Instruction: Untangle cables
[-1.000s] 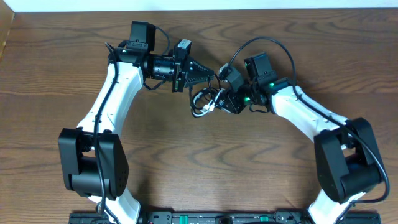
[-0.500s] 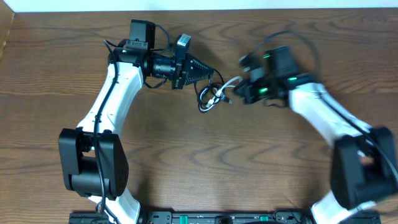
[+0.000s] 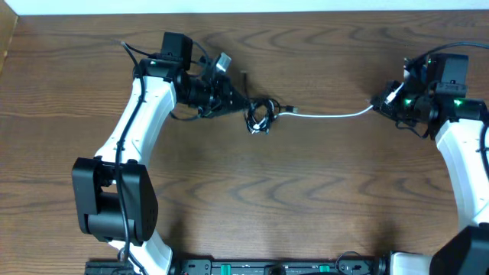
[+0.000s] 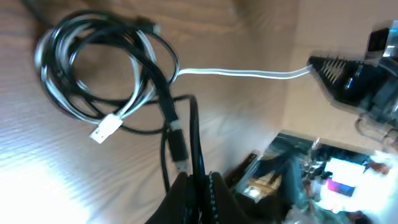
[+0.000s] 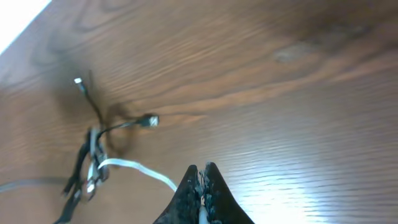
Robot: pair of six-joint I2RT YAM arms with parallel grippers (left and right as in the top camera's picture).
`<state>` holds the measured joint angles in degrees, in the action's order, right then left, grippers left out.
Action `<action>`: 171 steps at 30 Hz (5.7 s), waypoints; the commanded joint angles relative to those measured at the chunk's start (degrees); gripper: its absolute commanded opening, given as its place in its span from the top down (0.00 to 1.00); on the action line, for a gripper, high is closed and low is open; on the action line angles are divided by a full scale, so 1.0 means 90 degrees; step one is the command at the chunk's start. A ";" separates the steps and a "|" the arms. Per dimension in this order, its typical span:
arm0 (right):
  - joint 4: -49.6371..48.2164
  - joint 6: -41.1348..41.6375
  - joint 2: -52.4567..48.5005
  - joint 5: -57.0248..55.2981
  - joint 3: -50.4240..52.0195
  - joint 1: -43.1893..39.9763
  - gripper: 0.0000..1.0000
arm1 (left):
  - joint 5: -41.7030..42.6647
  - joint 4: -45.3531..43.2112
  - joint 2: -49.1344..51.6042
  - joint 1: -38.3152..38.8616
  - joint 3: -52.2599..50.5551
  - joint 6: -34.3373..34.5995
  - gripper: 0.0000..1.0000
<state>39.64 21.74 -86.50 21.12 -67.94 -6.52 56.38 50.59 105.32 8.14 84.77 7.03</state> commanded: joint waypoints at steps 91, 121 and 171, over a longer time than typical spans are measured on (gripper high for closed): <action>-0.1858 -0.1872 -0.0155 0.4493 -0.0029 0.0682 0.34 | -0.1484 0.0119 -0.0636 0.0923 0.0877 0.0981 0.93; -0.1831 0.1073 -0.1039 -0.0733 -0.0024 0.3570 0.51 | -0.1503 -0.0556 -0.0636 0.0848 0.0867 0.2450 0.93; -0.0323 0.0823 0.0935 0.1870 -0.1277 0.1037 0.99 | -0.1532 -0.0561 -0.0551 0.0316 0.0726 0.1200 0.58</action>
<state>36.58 19.46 -82.04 43.79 -78.17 2.50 42.89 45.63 99.88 10.61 91.57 18.39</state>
